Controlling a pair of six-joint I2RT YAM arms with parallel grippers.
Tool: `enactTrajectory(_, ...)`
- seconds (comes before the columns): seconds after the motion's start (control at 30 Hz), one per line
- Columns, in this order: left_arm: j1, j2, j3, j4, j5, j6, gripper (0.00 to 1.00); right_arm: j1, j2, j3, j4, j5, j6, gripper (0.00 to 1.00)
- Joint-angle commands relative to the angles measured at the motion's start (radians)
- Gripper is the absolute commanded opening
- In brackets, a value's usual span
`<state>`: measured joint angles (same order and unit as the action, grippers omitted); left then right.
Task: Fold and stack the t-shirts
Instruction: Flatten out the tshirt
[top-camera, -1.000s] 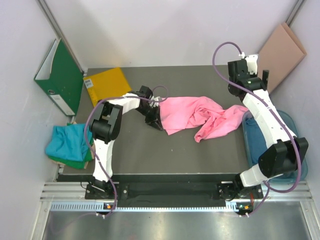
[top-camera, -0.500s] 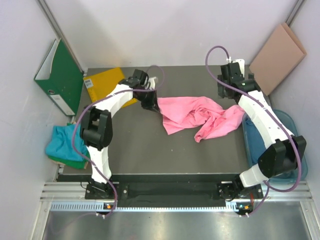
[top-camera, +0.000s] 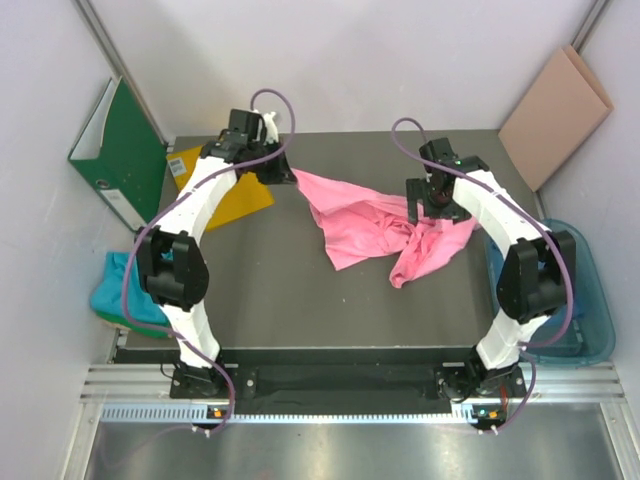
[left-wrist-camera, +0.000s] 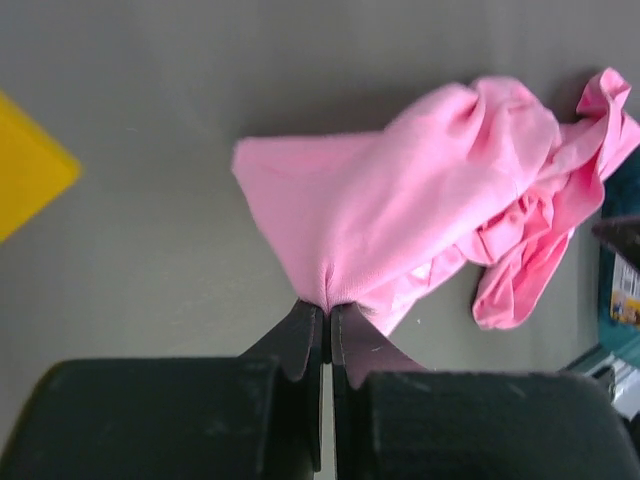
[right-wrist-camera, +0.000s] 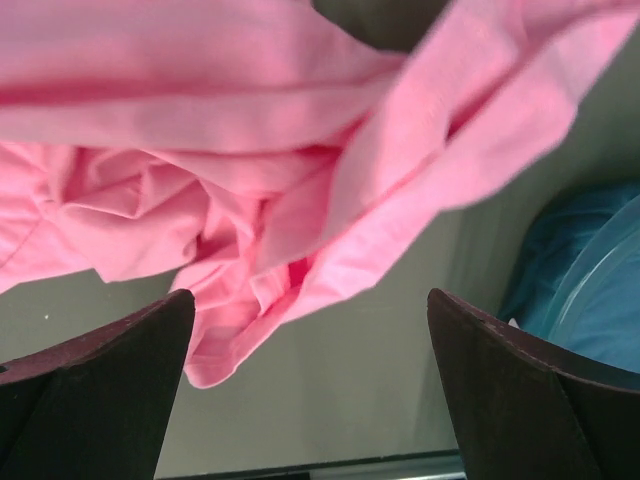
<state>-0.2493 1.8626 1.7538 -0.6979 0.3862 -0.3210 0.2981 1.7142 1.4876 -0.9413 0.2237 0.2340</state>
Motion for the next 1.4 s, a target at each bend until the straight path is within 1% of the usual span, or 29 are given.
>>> enactTrajectory(0.0, 0.082, -0.088, 0.032, 0.093, -0.038, -0.044, 0.0, 0.007, 0.001, 0.054, -0.048, -0.035, 0.047, 1.0)
enactTrajectory(0.13, 0.116, -0.079, 0.047, 0.097, -0.006, -0.05, 0.0, 0.007, 0.024, 0.042, -0.025, -0.034, 0.064, 0.97)
enactTrajectory(0.23, 0.119, -0.077, 0.044, 0.097, 0.006, -0.052, 0.0, 0.007, 0.076, 0.051, -0.004, -0.081, 0.067, 0.93)
enactTrajectory(0.3, 0.119, -0.077, 0.041, 0.095, 0.011, -0.052, 0.0, 0.01, 0.106, 0.066, 0.01, -0.116, 0.071, 0.91)
enactTrajectory(0.47, 0.119, -0.079, 0.033, 0.09, 0.014, -0.043, 0.0, 0.029, 0.134, 0.111, 0.035, -0.17, 0.076, 0.91)
enactTrajectory(0.67, 0.119, -0.072, 0.026, 0.089, 0.029, -0.041, 0.0, 0.055, 0.196, 0.138, 0.044, -0.167, 0.077, 0.92)
enactTrajectory(0.87, 0.119, -0.074, 0.023, 0.087, 0.031, -0.036, 0.0, 0.073, 0.263, 0.143, 0.045, -0.098, 0.099, 0.9)
enactTrajectory(1.0, 0.119, -0.072, 0.021, 0.09, 0.036, -0.038, 0.0, 0.075, 0.246, 0.134, 0.055, -0.038, 0.123, 0.9)
enactTrajectory(1.37, 0.119, -0.068, 0.003, 0.094, 0.054, -0.038, 0.0, 0.073, 0.228, 0.143, 0.068, 0.003, 0.137, 0.89)
